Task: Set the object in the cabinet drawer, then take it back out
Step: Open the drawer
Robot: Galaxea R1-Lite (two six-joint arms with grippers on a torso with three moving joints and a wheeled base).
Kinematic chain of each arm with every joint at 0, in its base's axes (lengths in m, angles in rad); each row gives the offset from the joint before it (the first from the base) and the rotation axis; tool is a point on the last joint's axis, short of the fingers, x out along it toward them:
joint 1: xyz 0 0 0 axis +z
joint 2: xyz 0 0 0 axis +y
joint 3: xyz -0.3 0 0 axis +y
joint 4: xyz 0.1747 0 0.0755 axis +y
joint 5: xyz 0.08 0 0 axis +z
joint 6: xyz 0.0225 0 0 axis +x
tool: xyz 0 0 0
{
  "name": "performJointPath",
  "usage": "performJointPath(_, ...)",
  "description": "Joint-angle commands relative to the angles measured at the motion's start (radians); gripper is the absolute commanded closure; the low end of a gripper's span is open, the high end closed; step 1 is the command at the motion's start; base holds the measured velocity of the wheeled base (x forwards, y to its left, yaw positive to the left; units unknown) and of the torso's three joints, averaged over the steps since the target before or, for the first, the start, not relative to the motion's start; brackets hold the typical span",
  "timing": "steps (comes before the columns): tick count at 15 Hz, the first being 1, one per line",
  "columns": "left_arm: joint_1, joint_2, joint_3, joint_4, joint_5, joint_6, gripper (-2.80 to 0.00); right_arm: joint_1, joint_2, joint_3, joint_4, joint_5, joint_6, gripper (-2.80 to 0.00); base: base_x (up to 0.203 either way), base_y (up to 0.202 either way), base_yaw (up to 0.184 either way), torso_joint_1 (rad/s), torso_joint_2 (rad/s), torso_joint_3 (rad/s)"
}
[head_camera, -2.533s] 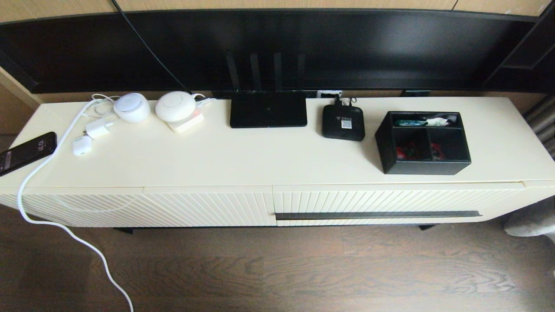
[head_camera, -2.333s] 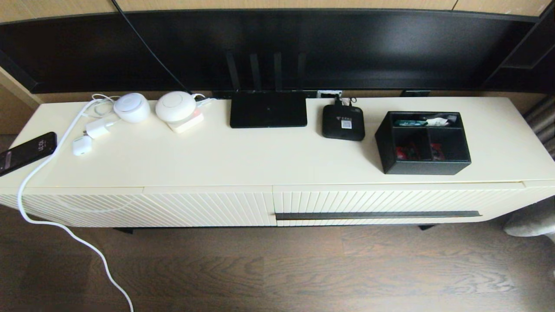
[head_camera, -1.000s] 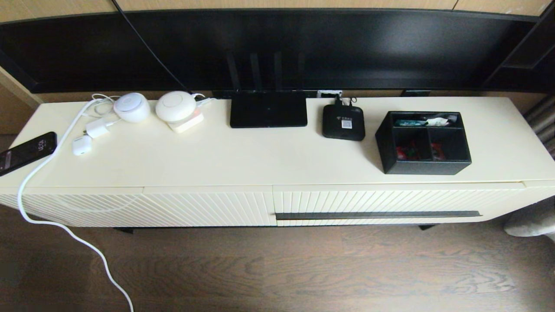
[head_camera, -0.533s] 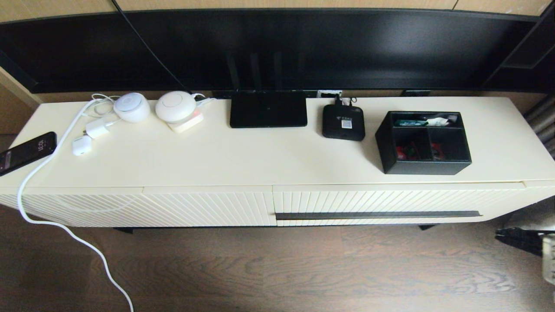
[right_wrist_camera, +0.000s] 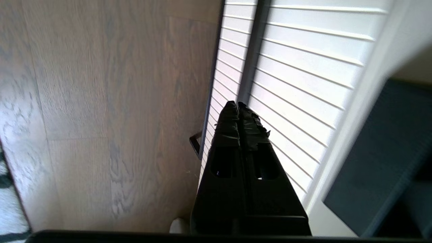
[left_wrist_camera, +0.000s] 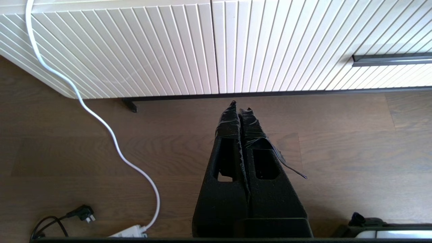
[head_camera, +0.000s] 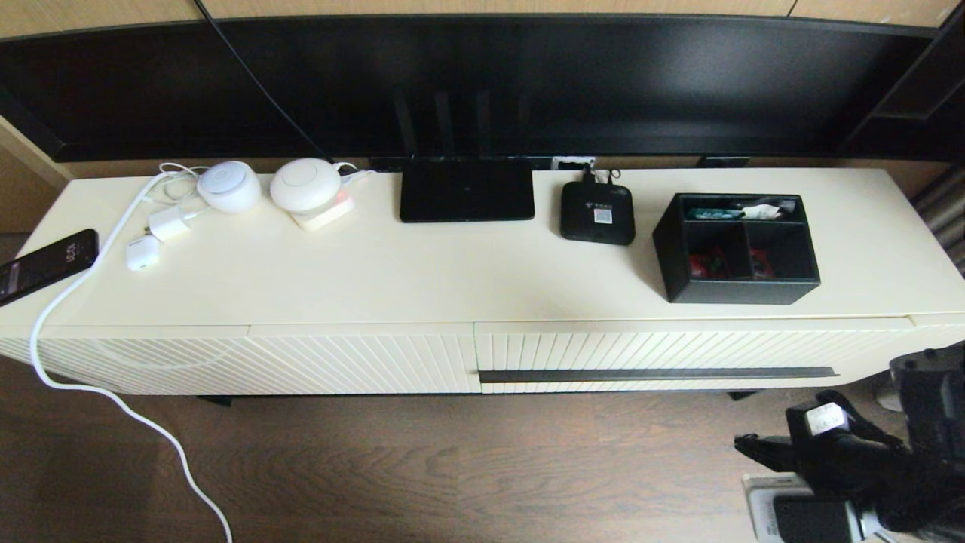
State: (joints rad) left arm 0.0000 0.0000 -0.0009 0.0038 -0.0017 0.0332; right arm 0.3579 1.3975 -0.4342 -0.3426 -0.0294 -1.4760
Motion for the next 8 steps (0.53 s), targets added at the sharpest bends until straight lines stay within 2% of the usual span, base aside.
performJointPath(1, 0.0, 0.002, 0.0, 0.001, 0.0, 0.001, 0.0, 0.007, 0.131, 0.035, -0.082, -0.005, -0.018, 0.0, 0.0, 0.0, 0.0, 0.0, 0.0, 0.0)
performJointPath(6, 0.0, 0.001, 0.001, 0.0, 0.0, 0.001, 0.0, 0.009, 0.377, 0.131, -0.462, -0.004, -0.024, 0.0, 0.0, 0.0, 0.0, 0.0, 0.0, 0.0)
performJointPath(8, 0.0, 0.002, -0.001, 0.0, 0.0, 0.001, 0.0, 0.003, 0.424, 0.15, -0.515, -0.004, -0.046, 0.0, 0.0, 0.0, 0.0, 0.0, 0.0, 0.0)
